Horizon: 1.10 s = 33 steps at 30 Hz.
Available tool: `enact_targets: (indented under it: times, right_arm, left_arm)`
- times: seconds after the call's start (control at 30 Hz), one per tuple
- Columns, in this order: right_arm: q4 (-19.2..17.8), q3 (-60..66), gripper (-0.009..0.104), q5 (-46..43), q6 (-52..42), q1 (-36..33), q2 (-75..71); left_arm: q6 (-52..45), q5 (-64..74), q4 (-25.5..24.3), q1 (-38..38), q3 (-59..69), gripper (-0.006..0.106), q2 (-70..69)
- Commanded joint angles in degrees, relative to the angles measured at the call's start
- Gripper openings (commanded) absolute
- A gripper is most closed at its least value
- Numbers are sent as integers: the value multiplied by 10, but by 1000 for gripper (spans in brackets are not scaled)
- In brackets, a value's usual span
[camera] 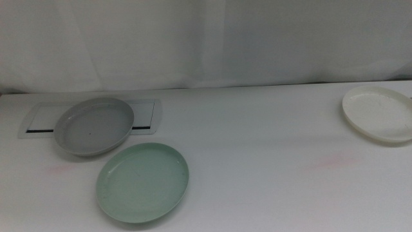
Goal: Stack the three bowls on top of each other.
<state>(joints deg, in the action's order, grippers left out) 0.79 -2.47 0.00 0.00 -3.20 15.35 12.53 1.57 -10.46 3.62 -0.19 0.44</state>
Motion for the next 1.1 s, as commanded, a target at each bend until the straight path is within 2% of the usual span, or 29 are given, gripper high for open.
enact_targets:
  times: [0.0,0.03,0.1,0.13,0.2,0.23,0.27,0.57,0.67,0.8,0.9,1.07]
  right_arm:
    - [-1,4,12,0,0,2,-2]
    - [-1,4,19,-4,0,2,-2]
    - [7,4,46,-21,3,2,-2]
    - [16,4,60,-25,6,2,-2]
    - [29,4,96,-34,7,2,-2]
    - [31,4,103,-34,11,2,-2]
    - [34,4,103,-35,16,2,-2]
    - [35,4,103,-35,17,2,-2]
    - [35,4,103,-37,17,2,-2]
    - [40,4,103,-42,17,2,-2]
    - [44,4,103,-43,17,2,-2]
    - [45,4,103,-43,17,2,-2]
  left_arm:
    - [8,3,5,-2,22,2,-14]
    - [17,0,8,-2,22,7,-14]
    - [41,-6,8,-2,22,21,-14]
    - [51,-10,8,-2,22,33,-14]
    - [73,-19,8,-2,22,67,-14]
    - [86,-22,8,-2,22,85,-14]
    - [96,-24,10,-2,22,93,-14]
    - [176,-16,9,-2,-1,91,-14]
    - [206,56,9,-2,-66,91,-6]
    - [149,233,13,-2,-219,91,72]
    - [81,314,53,-2,-297,91,156]
    - [-44,389,161,-2,-405,91,294]
